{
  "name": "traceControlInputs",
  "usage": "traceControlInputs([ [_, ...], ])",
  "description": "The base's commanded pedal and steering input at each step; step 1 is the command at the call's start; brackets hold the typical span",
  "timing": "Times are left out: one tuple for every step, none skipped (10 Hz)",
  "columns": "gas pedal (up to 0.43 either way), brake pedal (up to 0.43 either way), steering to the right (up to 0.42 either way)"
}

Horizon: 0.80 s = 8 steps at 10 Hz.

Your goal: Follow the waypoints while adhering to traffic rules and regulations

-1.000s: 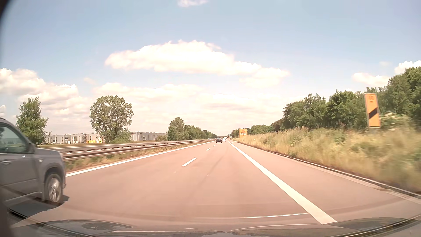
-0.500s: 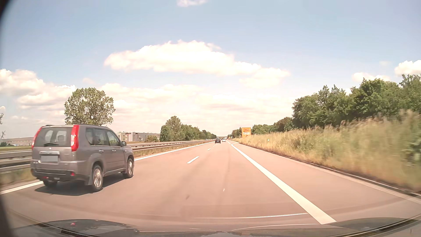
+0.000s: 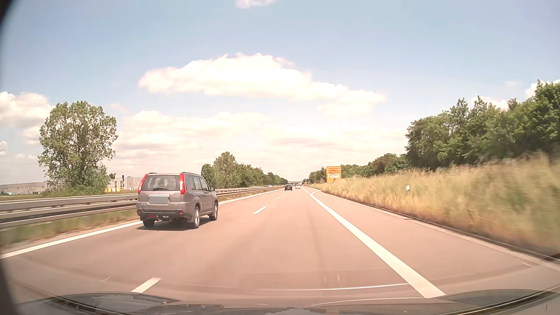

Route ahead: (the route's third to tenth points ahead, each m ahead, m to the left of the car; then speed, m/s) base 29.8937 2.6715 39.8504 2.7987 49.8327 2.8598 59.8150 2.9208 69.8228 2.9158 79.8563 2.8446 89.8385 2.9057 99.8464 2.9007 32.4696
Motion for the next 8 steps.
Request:
traceControlInputs([
  [0.299,0.012,-0.001],
  [0.299,0.012,-0.001],
  [0.299,0.012,-0.001],
  [0.311,0.012,-0.001],
  [0.311,0.012,0.0],
  [0.311,0.006,0.0],
  [0.311,0.006,0.0],
  [0.319,0.012,0.0],
])
